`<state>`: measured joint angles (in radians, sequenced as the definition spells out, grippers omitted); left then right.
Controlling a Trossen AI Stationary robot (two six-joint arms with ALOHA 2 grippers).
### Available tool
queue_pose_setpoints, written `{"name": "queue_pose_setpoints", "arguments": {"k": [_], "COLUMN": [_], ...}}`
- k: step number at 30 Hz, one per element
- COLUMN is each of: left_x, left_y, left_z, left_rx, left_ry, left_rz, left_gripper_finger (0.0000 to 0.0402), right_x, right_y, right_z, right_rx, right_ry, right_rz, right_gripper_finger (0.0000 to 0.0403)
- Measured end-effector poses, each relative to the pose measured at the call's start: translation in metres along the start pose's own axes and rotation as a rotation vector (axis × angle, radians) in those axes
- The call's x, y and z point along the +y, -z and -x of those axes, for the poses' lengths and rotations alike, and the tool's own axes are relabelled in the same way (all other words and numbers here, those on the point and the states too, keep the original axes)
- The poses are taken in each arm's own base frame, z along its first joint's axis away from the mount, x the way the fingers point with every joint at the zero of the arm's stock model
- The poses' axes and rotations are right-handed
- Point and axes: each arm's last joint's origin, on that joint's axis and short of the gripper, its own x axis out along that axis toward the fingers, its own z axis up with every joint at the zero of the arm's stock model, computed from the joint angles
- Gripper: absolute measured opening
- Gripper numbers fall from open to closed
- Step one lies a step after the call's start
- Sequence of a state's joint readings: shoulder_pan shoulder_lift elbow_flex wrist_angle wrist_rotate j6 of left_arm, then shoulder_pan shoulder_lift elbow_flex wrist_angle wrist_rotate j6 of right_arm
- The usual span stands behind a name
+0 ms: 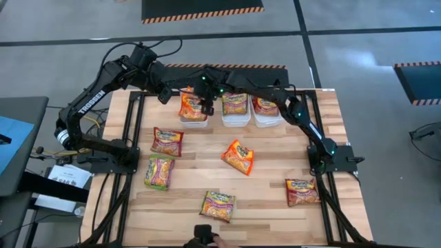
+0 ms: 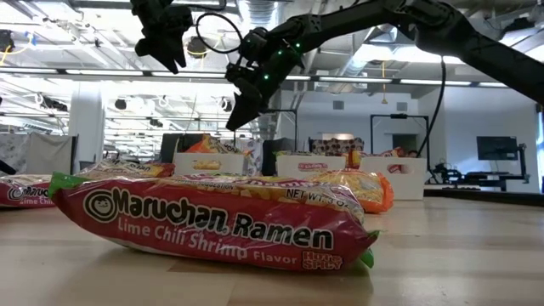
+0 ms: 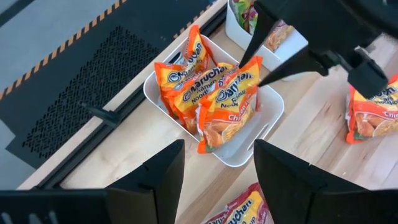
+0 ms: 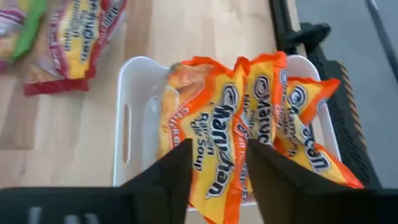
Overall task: Sort Maruchan noodles
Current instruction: Adjust the orange noodle pack
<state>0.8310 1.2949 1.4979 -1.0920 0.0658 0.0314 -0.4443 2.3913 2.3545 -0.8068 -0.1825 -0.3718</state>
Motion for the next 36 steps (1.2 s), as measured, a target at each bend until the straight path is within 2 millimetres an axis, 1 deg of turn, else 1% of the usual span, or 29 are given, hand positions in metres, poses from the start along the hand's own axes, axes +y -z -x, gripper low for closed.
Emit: {"name": "queue_pose_setpoints", "arguments": {"k": [4,8,16,19,21,22,24,29,32,34,36], "left_x": [0.000,0.000,0.000,0.000,0.000,0.000,0.000,0.000,0.000,0.000,0.000], "left_y": [0.000,0.000,0.000,0.000,0.000,0.000,0.000,0.000,0.000,0.000,0.000], "left_z": [0.000,0.000,0.000,0.000,0.000,0.000,0.000,0.000,0.000,0.000,0.000], "left_rx": [0.000,0.000,-0.001,-0.002,-0.002,-0.002,-0.002,-0.002,-0.002,-0.002,-0.002], "left_ry": [0.000,-0.001,-0.001,-0.002,-0.002,-0.002,-0.002,-0.002,-0.002,-0.002,-0.002], "left_rz": [0.006,0.017,0.026,0.027,0.028,0.028,0.028,0.028,0.027,0.020,0.018], "left_gripper_finger": [0.0178,0.0178,0.0178,0.0178,0.0178,0.0178,0.0178,0.0178,0.0178,0.0178,0.0178], "right_x": [-0.002,-0.008,-0.009,-0.005,-0.005,-0.005,-0.004,-0.006,-0.003,-0.005,-0.003], "right_y": [0.004,0.003,0.001,0.006,0.014,0.013,0.010,0.012,0.016,0.020,0.019], "right_z": [-0.006,-0.005,-0.005,-0.021,-0.026,-0.029,-0.029,-0.030,-0.038,-0.040,-0.043], "right_rx": [-0.007,-0.032,-0.053,-0.037,0.014,0.005,-0.007,0.003,0.020,0.044,0.039], "right_ry": [0.007,0.020,0.028,0.015,0.006,0.024,0.043,0.049,0.038,0.033,0.045], "right_rz": [0.001,-0.009,-0.004,-0.015,-0.031,-0.017,-0.005,-0.009,-0.010,-0.016,-0.008], "right_gripper_finger": [0.0216,0.0230,0.0232,0.0232,0.0232,0.0231,0.0226,0.0215,0.0215,0.0215,0.0215]}}
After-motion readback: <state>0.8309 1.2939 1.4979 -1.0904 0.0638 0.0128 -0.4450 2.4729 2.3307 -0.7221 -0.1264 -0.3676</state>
